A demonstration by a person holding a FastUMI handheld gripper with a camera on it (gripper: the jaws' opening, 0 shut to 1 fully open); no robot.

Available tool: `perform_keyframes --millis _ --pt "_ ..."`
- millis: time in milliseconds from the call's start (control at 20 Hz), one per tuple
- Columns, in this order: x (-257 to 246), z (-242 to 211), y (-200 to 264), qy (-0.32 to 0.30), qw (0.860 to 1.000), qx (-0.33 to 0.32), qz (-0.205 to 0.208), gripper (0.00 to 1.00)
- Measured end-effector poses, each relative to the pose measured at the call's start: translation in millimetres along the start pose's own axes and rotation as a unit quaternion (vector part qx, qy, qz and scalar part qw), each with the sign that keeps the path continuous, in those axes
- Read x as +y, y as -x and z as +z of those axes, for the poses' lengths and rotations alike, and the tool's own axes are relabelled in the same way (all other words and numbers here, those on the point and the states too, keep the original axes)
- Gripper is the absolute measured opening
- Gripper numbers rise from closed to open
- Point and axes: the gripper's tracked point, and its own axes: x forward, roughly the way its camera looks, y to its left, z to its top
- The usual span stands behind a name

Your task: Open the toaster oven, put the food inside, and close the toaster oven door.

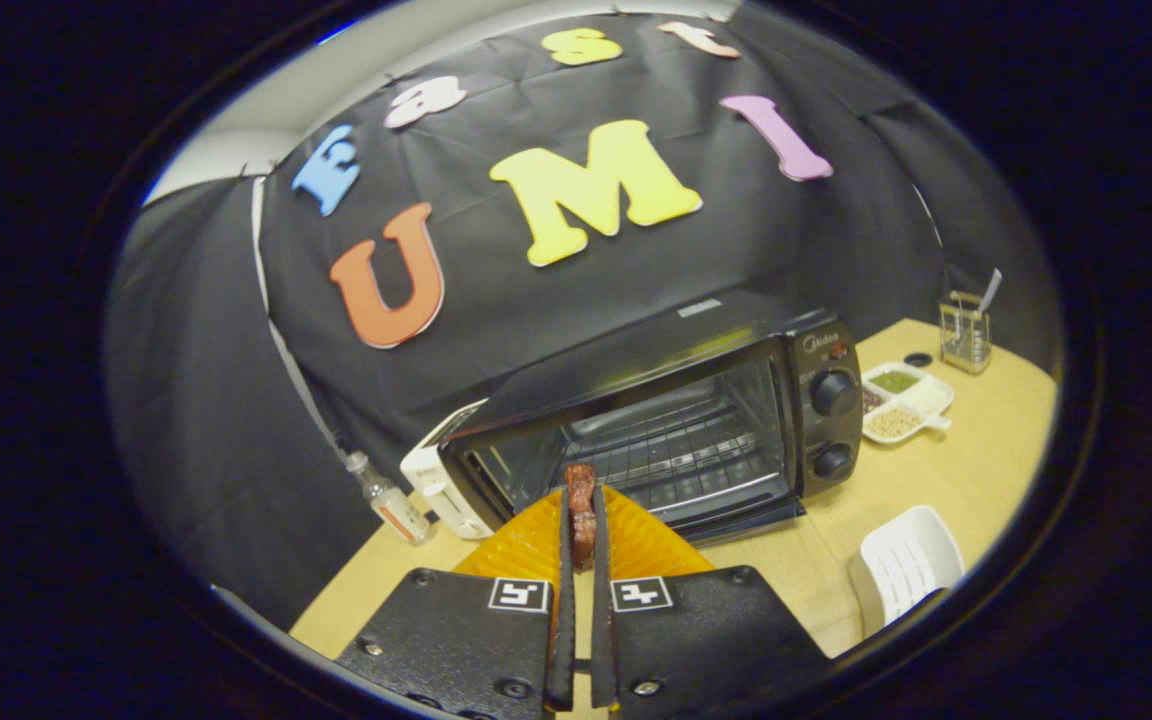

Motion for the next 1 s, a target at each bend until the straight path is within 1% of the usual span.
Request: perform_keyframes --millis 100,250,450,550,600,750,850,1000 --pt "-9 4 -23 -0.061 0.998 -0.001 0.006 0.09" --pt "-26 4 -59 -0.132 0.991 0.003 0.007 0.10" --pt "-39 -1 -100 -0.180 0.984 0.000 0.010 0.09" --pt "-46 -5 -111 -0.177 0.984 0.002 -0.003 0.09" --pt "-45 -6 -116 -0.172 0.985 0.004 0.001 0.10" --pt "-53 -6 -120 -0.139 0.990 0.006 -0.009 0.12" --pt "-64 -6 -119 -0.111 0.993 0.003 -0.033 0.17" --pt "-80 -8 -120 -0.059 0.996 0.009 -0.070 0.29"
